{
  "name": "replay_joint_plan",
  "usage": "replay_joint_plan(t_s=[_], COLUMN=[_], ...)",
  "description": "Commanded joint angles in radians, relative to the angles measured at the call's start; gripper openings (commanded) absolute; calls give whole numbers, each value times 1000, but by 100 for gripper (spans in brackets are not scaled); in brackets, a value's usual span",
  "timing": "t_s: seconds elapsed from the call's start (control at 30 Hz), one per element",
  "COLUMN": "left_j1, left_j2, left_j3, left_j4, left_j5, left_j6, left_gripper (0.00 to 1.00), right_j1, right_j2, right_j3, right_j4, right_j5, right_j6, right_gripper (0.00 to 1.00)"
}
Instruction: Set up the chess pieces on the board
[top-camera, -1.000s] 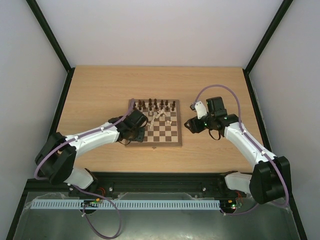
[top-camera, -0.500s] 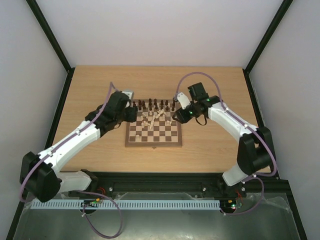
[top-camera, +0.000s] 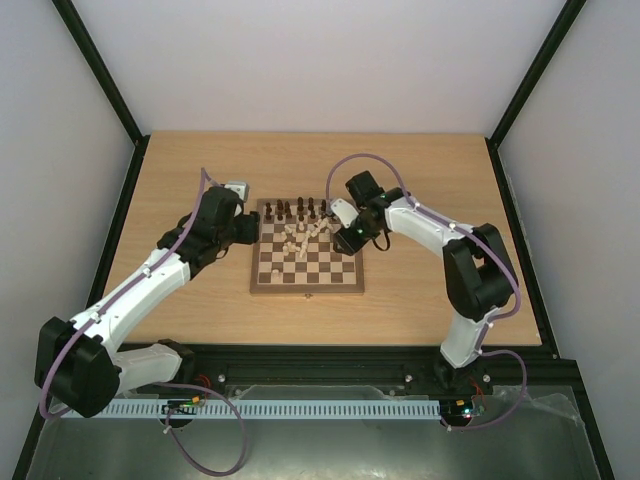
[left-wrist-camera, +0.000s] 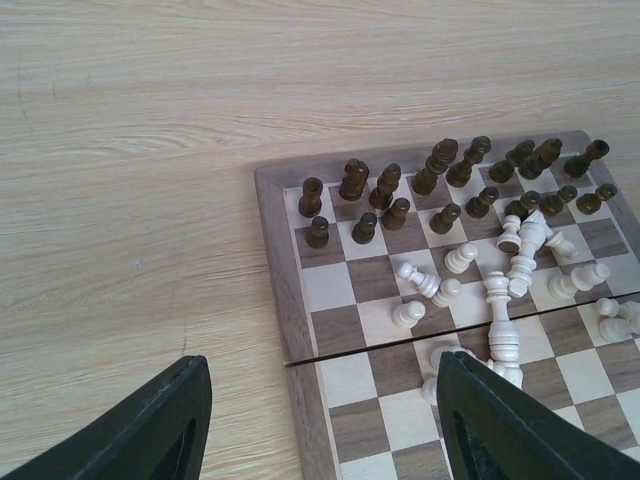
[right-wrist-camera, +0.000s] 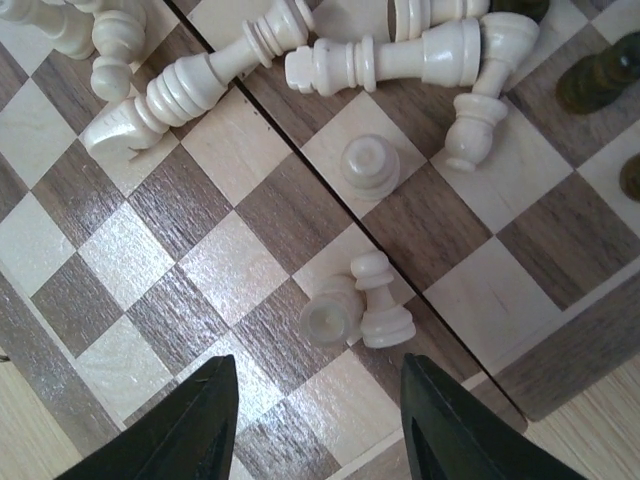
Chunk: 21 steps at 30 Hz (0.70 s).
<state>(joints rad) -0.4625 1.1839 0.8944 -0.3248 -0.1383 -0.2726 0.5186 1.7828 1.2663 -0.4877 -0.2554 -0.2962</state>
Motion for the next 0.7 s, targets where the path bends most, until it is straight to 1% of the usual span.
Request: replay_joint_plan(t_s=[0.0,0.27,0.67], left_j1=[7,8,8], left_j2=[-5,17,27], left_j3=[0,4,6], left_j4=[20,14,11], left_j5=[-5,-15,-6], left_j6=[15,18,21], left_gripper=[64,64,63], right_j1=[12,37,57], right_j2=[34,79,109], right_j3=[53,98,101], right_j4=[-50,-57,-60], right_j5=[19,19,71], right_j6=[-11,-8,-12], right_gripper=[45,37,25])
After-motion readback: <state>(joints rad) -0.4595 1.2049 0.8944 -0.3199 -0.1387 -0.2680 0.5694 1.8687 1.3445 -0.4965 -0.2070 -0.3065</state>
